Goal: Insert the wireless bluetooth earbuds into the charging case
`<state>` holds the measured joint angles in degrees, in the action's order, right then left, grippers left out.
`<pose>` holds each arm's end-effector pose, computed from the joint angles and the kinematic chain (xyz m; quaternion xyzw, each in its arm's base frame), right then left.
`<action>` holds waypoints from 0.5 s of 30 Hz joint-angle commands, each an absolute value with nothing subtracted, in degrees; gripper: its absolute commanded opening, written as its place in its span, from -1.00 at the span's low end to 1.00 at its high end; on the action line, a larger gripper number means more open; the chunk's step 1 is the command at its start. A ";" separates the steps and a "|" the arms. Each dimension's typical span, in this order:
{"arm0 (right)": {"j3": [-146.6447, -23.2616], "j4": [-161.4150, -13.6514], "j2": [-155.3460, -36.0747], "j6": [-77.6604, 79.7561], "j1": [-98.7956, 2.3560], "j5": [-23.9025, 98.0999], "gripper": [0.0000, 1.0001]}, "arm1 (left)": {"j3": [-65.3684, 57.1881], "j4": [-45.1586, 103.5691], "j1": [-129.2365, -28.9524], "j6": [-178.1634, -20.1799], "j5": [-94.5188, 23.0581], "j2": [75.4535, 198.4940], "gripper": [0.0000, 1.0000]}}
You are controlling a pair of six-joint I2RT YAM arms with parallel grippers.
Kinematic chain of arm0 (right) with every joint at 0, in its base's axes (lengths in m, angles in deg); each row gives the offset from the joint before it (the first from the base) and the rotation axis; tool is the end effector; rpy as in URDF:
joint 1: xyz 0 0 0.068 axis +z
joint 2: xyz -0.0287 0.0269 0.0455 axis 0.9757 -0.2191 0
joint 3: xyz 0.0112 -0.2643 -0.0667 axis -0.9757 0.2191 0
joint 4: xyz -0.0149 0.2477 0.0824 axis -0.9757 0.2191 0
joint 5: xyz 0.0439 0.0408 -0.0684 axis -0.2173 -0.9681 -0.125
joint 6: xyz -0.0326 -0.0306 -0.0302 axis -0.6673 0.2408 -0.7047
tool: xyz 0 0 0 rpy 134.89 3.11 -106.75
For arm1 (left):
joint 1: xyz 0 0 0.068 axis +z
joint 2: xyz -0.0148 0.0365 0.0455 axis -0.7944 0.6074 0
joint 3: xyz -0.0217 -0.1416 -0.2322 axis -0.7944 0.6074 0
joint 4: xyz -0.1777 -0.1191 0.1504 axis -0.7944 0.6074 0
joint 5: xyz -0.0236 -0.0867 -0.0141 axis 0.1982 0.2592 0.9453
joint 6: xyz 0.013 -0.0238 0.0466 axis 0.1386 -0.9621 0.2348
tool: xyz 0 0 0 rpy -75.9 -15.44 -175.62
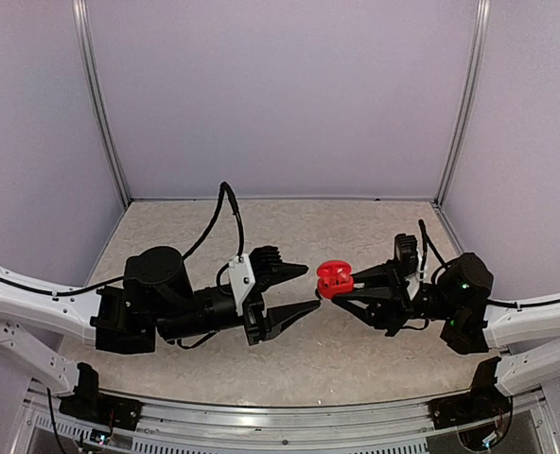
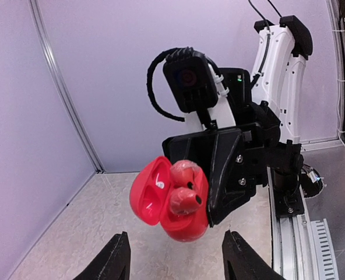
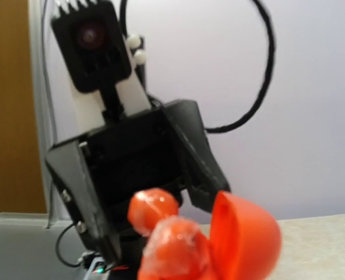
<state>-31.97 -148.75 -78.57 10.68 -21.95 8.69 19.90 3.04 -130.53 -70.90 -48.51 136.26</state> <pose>0.1104 0.1969 0.2681 -0.4214 0.4343 0.6000 0.5233 0.0667 -0.2985 0.3158 0.4921 0.4925 -0.3418 0.6313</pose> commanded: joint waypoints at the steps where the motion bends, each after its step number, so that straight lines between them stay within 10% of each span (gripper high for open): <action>1: -30.88 -146.33 -75.09 7.18 -21.38 14.48 -1.00 | 21.18 1.93 -131.29 -72.25 -54.50 133.96 0.15; 5: -30.85 -143.99 -74.06 5.58 -21.41 17.55 -1.00 | 21.35 0.93 -131.43 -75.60 -60.05 133.87 0.28; 15: -30.63 -140.59 -72.52 3.36 -21.32 23.71 -1.00 | 15.96 4.75 -131.61 -80.63 -57.96 136.73 -0.34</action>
<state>-31.10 -141.71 -73.48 4.74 -21.73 21.08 19.59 3.58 -131.23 -78.34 -58.54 135.52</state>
